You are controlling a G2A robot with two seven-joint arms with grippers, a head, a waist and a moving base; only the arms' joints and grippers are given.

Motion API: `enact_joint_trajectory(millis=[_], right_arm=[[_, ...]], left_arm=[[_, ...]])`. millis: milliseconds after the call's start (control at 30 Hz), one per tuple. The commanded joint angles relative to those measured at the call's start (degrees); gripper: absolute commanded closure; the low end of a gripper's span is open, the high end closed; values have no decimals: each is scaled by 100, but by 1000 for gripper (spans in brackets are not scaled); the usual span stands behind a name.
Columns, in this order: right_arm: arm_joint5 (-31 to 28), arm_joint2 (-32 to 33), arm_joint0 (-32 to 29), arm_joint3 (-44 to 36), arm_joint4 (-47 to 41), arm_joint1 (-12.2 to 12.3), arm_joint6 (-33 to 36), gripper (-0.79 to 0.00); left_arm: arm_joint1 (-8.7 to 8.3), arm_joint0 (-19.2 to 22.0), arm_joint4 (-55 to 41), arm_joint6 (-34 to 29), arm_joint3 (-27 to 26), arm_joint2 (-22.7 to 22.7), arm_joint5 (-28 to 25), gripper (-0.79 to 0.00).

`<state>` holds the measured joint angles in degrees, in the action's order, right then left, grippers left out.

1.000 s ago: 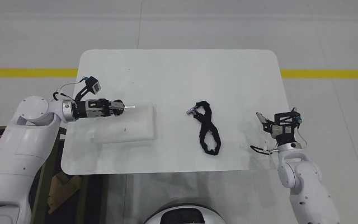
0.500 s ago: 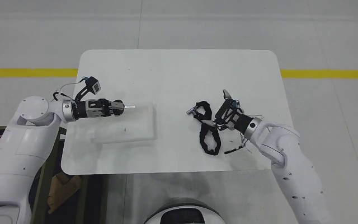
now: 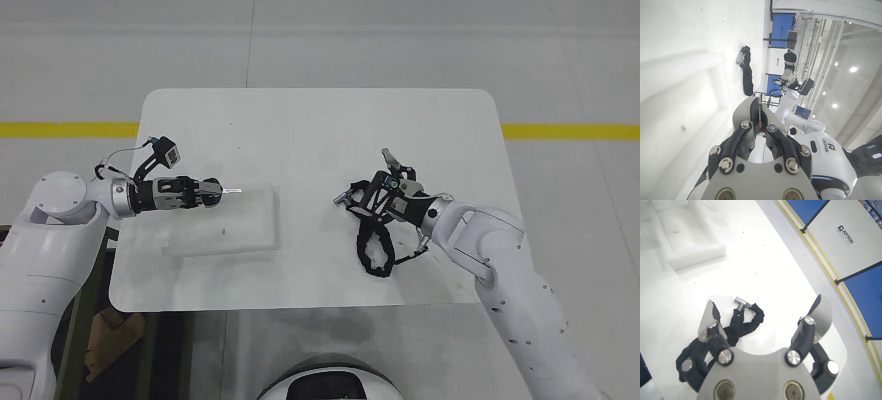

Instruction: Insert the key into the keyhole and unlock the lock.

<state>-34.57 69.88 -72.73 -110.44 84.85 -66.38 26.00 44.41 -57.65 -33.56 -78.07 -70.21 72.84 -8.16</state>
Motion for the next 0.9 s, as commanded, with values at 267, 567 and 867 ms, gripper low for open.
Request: enact_joint_trajectory(millis=[267,567,867], right_arm=[[-1561,-744,2075,2077,-552,-229,1645,-785],[-2035,-1799,3316,3722,-1063,-555,2336,-708],[-2005,-2499,3734,4370,-940,-787,2367,-379]], left_arm=[[0,0,0,0,0,0,0,0],[0,0,0,0,0,0,0,0],[0,0,0,0,0,0,0,0]])
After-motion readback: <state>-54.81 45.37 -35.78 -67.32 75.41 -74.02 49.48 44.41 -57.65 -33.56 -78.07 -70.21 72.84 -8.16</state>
